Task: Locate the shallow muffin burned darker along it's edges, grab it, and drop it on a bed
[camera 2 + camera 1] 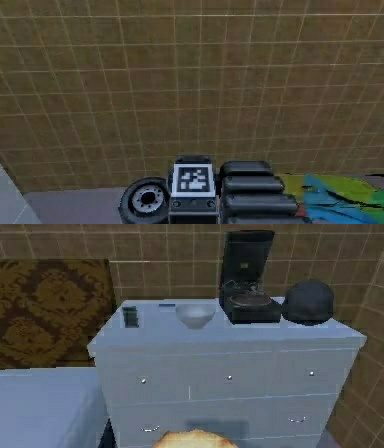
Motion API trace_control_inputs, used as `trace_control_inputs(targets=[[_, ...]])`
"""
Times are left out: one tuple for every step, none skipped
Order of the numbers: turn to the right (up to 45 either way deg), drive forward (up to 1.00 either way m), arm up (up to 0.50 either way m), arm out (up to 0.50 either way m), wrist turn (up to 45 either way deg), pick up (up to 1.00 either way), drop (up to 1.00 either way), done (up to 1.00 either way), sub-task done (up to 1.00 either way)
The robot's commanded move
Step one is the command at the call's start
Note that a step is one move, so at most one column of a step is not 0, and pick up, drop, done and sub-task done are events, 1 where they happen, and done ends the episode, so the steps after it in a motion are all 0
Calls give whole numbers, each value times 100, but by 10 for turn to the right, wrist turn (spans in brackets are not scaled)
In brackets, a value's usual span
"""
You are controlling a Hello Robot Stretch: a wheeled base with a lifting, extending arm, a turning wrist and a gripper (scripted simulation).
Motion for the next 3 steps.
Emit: trace_control_inputs(targets=[[-450,0,0,0,0,0,0,0,0],[-450,0,0,0,0,0,0,0,0],[-450,0,0,0,0,0,0,0,0]])
